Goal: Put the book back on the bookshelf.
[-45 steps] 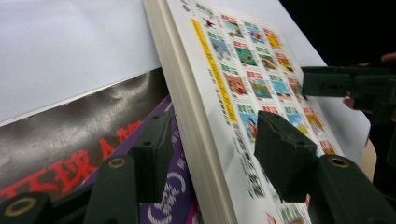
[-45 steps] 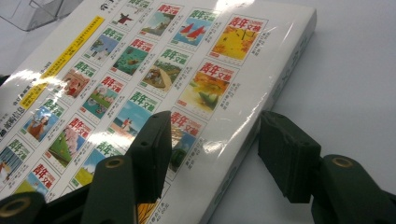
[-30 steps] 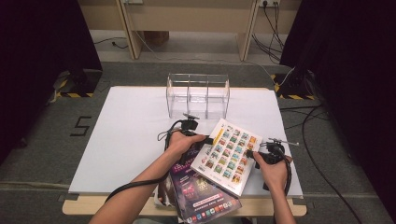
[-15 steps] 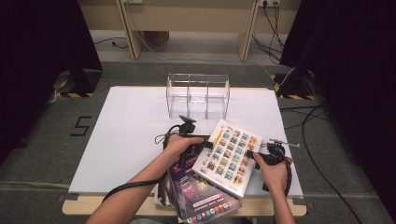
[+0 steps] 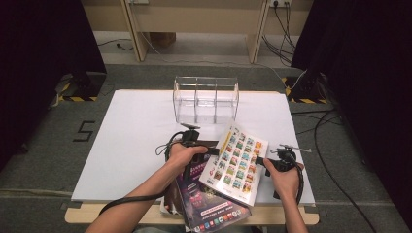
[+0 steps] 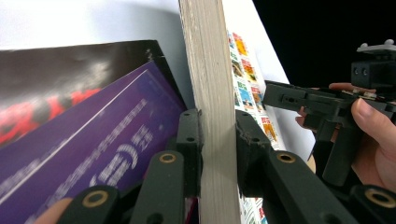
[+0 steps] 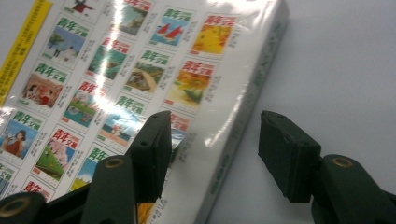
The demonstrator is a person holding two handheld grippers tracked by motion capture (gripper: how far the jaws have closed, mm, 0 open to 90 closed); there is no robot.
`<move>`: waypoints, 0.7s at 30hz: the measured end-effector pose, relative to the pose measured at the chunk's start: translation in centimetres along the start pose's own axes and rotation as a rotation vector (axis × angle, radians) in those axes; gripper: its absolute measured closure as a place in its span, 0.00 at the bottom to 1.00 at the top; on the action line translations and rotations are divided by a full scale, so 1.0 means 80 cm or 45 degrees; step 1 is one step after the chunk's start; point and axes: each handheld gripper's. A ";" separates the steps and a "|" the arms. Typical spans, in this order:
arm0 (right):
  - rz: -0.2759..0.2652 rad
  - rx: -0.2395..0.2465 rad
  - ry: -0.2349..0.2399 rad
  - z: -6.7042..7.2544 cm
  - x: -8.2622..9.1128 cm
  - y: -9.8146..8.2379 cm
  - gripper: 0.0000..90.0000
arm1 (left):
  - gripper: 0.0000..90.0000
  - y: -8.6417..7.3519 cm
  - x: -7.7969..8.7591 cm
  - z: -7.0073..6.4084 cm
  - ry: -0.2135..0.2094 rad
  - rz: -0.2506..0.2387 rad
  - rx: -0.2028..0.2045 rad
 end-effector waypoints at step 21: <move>0.050 0.036 0.111 0.043 -0.023 0.018 0.47 | 0.79 -0.080 0.077 0.008 0.122 -0.089 -0.008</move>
Point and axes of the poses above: each handheld gripper's, and its own axes: x roughly backward along the jaws, y roughly out of its top, z roughly to its left, and after that the axes turned 5 degrees about -y, right-handed
